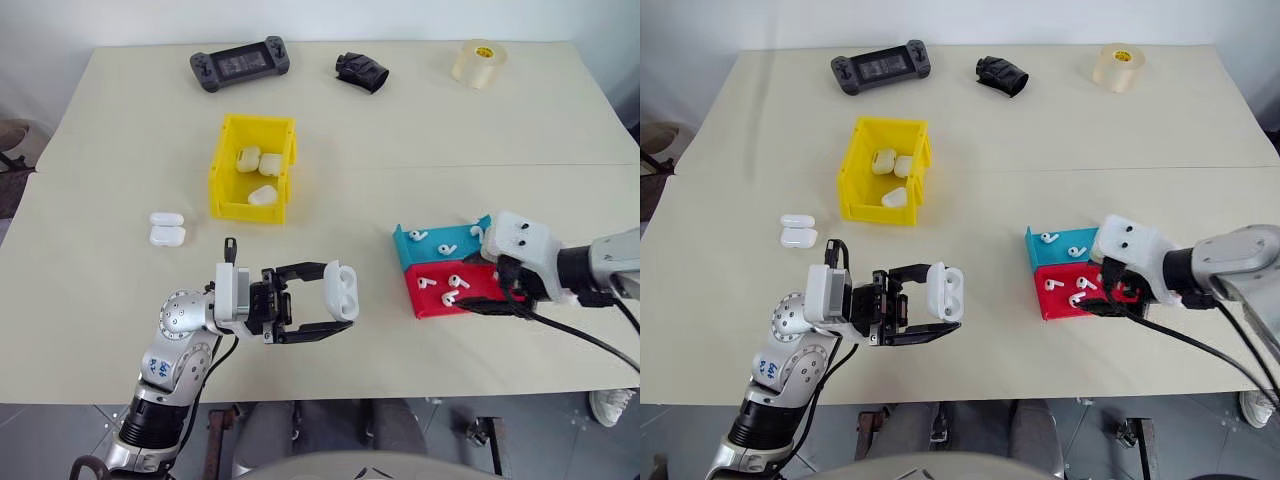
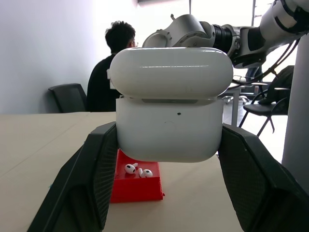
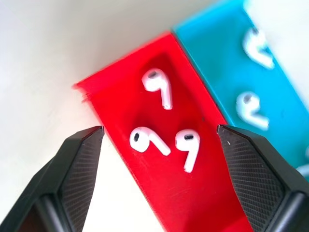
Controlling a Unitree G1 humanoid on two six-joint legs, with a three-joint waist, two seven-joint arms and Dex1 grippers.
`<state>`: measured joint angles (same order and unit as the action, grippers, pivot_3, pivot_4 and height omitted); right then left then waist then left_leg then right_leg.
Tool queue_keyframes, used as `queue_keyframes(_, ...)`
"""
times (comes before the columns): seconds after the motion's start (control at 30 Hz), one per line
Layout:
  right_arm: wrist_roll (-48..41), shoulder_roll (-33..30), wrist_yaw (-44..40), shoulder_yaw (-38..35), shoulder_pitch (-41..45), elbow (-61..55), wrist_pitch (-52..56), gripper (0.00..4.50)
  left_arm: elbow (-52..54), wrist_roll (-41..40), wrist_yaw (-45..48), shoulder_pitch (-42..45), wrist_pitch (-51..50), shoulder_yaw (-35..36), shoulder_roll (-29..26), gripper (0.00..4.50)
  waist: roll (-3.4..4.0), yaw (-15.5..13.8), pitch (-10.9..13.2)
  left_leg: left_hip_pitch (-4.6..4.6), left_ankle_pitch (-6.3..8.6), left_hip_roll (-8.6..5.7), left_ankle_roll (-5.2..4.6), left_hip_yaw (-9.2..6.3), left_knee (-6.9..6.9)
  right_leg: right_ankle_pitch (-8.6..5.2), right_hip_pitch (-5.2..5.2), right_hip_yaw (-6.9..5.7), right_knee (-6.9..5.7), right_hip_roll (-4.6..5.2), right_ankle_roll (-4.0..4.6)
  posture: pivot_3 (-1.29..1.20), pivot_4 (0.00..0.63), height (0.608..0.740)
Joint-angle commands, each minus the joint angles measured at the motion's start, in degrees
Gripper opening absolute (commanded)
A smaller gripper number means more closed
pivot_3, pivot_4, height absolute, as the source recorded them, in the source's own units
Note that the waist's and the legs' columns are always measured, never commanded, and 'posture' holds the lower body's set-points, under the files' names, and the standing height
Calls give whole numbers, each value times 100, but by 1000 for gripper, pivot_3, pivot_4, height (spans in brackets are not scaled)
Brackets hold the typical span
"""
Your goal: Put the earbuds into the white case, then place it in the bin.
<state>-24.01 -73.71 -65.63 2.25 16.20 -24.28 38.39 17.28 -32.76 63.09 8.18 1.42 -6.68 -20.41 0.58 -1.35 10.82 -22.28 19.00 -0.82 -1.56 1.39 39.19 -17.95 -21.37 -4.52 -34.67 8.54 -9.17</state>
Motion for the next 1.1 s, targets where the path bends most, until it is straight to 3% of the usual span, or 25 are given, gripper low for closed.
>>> queue_keyframes(0.03,330,-113,-616,107,33,199,-932,3889,203,-47,-43,-36,49,6,8,2753,0,2,0,0,0,2,0,1,0,0,0,0,0,0,0,0,150,740)
queue_keyframes(0.2,912,100,-1326,856,528,458,-1672,3889,241,-49,-61,-35,39,-28,31,2753,1,12,0,2,0,4,0,0,0,0,0,1,0,0,0,0,150,740)
queue_keyframes(0.4,1639,485,-1616,1434,949,899,-2301,3889,296,-58,-69,-79,29,-24,-5,2753,0,-1,0,1,0,4,1,-3,2,0,0,0,0,0,0,0,150,740)
queue_keyframes(0.83,2404,803,-1916,1558,1206,1663,-3221,3889,480,-58,-203,-206,-23,-4,-68,2753,1,8,0,2,0,3,1,-3,2,0,0,-1,0,1,0,0,150,740)
queue_keyframes(0.93,2446,865,-1965,1551,1222,1713,-3288,3384,514,-62,-221,-227,-39,3,-79,2753,0,9,0,3,-1,4,1,-2,2,0,0,-1,-1,0,0,0,150,740)
queue_keyframes(1.0,2480,912,-1977,1555,1220,1731,-3337,2767,541,-63,-240,-244,-51,4,-85,2753,0,7,0,3,-1,4,1,-3,2,0,0,-1,-2,0,0,0,150,740)
queue_keyframes(1.1,2543,956,-1979,1553,1220,1777,-3427,2767,591,-72,-270,-278,-73,7,-101,2753,0,4,0,2,-1,3,1,-3,2,0,1,-1,0,1,0,0,150,740)
